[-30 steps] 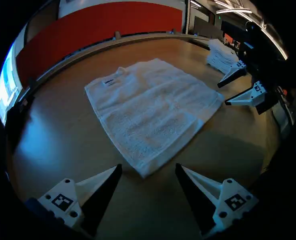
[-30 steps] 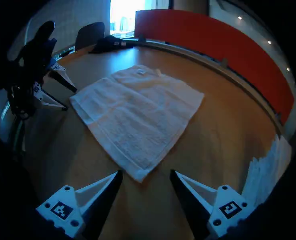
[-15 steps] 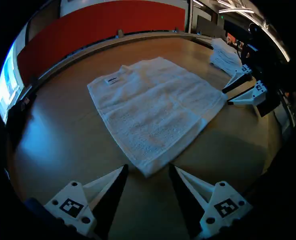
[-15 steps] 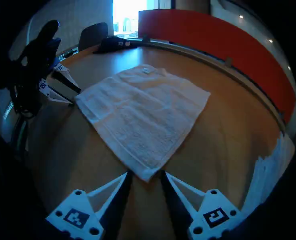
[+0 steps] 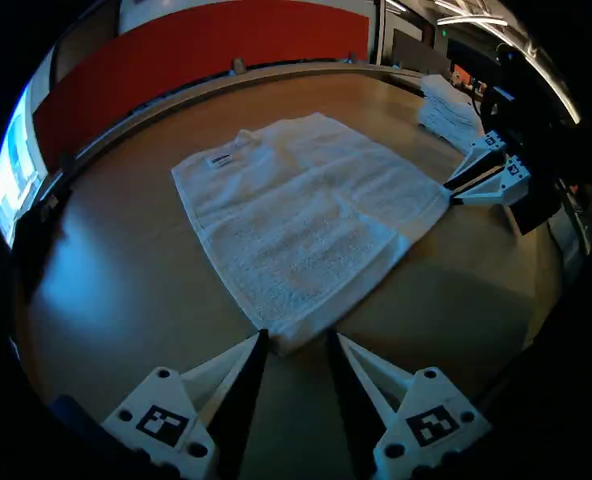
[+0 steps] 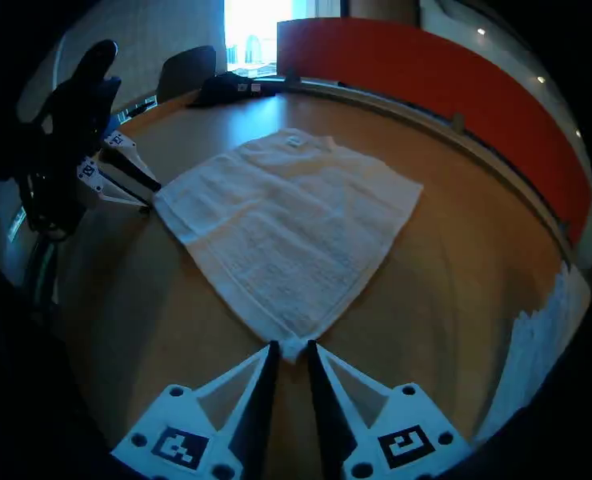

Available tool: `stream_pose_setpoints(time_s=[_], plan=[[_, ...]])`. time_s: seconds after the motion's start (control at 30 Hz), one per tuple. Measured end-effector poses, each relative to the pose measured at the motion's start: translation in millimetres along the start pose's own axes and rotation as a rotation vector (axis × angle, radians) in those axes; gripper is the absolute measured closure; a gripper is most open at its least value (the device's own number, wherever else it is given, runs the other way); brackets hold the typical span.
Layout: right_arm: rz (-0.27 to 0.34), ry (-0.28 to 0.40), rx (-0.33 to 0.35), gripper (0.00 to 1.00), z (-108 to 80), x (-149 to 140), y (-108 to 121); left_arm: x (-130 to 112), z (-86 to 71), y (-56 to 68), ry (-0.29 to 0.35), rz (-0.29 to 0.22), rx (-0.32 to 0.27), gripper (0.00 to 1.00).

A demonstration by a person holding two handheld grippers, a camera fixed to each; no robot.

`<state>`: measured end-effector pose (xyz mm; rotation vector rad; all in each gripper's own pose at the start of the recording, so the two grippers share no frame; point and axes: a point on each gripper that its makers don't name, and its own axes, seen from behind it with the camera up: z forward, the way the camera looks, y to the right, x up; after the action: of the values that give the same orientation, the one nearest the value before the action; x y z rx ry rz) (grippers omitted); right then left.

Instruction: Fold towel

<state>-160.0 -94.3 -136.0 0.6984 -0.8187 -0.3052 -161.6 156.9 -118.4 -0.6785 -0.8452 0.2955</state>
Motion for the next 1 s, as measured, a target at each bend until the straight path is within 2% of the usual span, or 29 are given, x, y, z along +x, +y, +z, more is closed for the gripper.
stream_pose_setpoints(time_s=[0.07,0.2,0.43,0.53,1.0], plan=[[0.003,-0.002,-0.001,0.76,-0.1,0,0,0,-0.1,-1.1,-0.003,-0.004,0.006,0.64],[0.009,-0.005,-0.004,0.77,-0.3,0,0,0,0.1,-4.0,-0.007,-0.018,0.018,0.78],[0.026,-0.008,-0.006,0.82,-0.8,0,0,0,0.2,-5.6,-0.009,-0.016,0.027,0.85],[0.031,0.001,-0.006,0.89,-2.1,3,1,0,0.0,-5.3,-0.008,-0.014,0.029,0.86],[0.022,0.01,-0.001,0.91,-11.8,9,0,9,-9.1,-7.5,0.003,-0.047,0.032,0.88]])
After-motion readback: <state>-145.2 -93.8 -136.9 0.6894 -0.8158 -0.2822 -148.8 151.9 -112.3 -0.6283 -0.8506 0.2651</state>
